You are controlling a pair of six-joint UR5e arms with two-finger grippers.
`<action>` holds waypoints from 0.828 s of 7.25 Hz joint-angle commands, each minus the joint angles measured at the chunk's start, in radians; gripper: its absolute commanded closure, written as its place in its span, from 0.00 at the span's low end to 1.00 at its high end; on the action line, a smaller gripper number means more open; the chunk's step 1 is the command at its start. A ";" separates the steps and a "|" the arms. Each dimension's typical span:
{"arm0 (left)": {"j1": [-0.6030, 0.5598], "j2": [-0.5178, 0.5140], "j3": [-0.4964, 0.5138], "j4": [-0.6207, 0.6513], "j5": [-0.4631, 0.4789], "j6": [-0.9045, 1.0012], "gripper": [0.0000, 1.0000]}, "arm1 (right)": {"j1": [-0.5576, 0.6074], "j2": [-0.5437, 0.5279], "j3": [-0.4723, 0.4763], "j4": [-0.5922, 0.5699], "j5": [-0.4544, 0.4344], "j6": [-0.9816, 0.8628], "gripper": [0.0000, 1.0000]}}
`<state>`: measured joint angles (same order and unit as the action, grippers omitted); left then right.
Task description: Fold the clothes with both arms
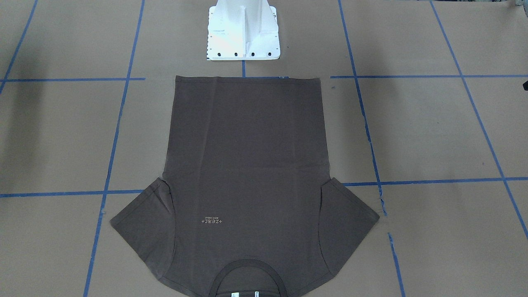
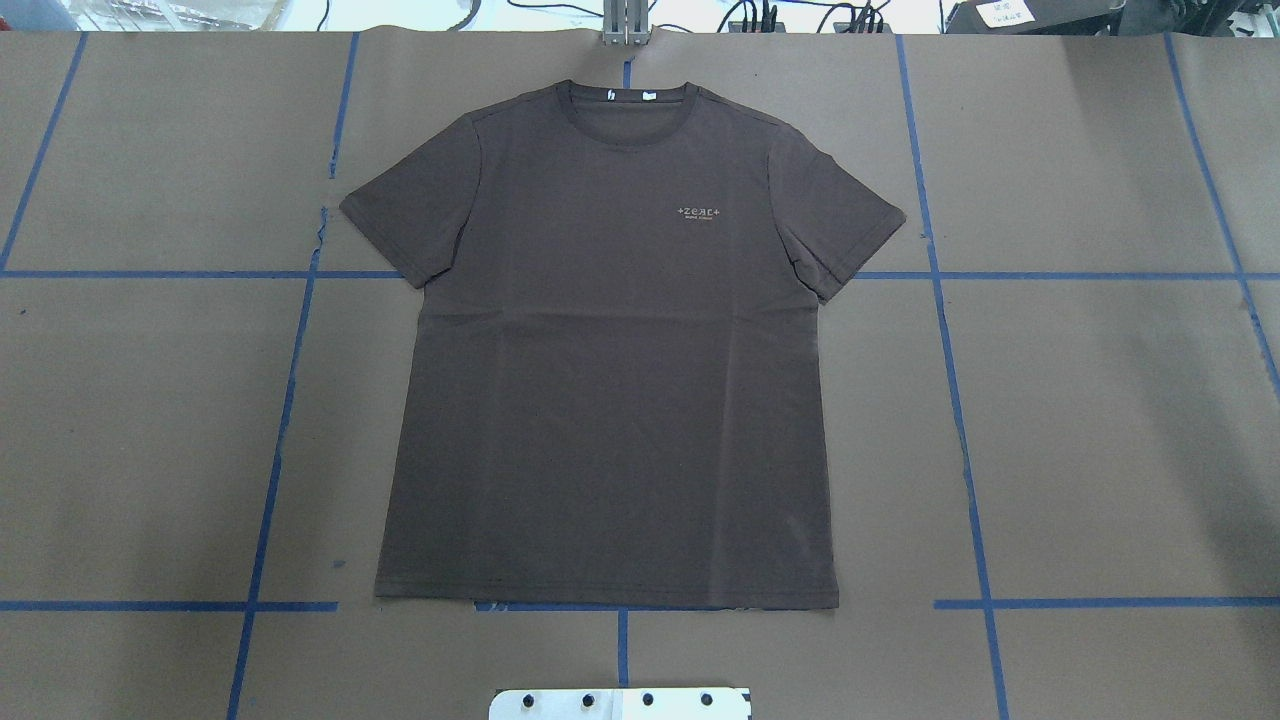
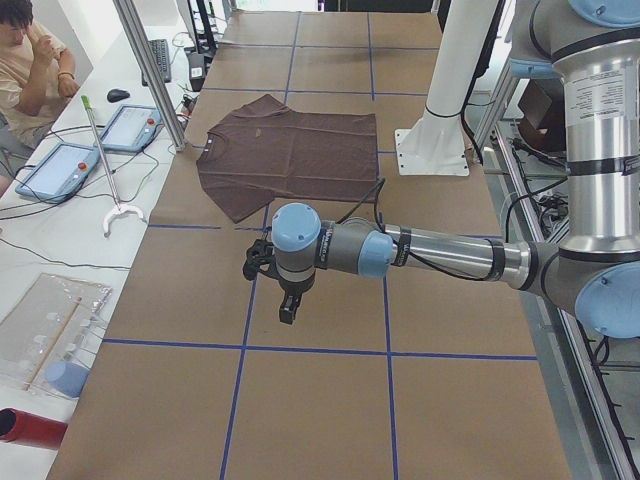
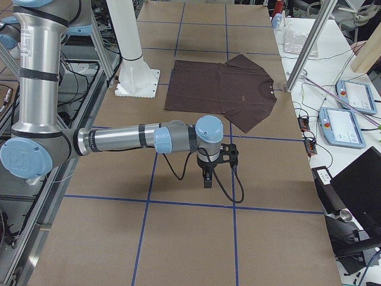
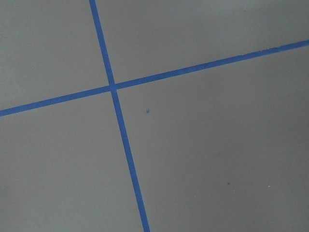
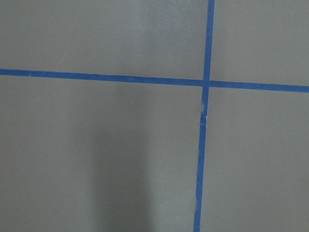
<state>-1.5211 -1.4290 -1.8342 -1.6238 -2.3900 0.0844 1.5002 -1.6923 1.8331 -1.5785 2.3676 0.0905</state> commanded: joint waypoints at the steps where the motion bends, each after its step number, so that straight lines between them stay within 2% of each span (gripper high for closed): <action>1: -0.002 -0.004 -0.014 0.005 0.012 0.023 0.00 | 0.000 -0.003 0.005 0.003 0.005 0.000 0.00; 2: -0.007 -0.002 -0.014 0.007 0.012 0.021 0.00 | 0.000 -0.001 0.008 0.008 0.005 0.000 0.00; 3: -0.011 0.022 -0.075 -0.001 0.014 0.023 0.00 | 0.000 -0.006 -0.011 0.011 -0.001 0.002 0.00; 4: -0.011 0.024 -0.077 -0.001 0.006 0.031 0.00 | 0.000 -0.012 -0.002 0.012 0.025 0.002 0.00; 5: -0.013 0.027 -0.036 -0.005 0.017 0.037 0.00 | 0.000 -0.023 0.000 0.014 0.059 0.002 0.00; 6: -0.010 0.024 -0.057 -0.004 -0.001 0.025 0.00 | -0.005 -0.014 0.005 0.031 0.062 0.005 0.00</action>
<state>-1.5323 -1.4050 -1.8856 -1.6269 -2.3798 0.1152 1.4992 -1.7083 1.8331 -1.5619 2.4129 0.0927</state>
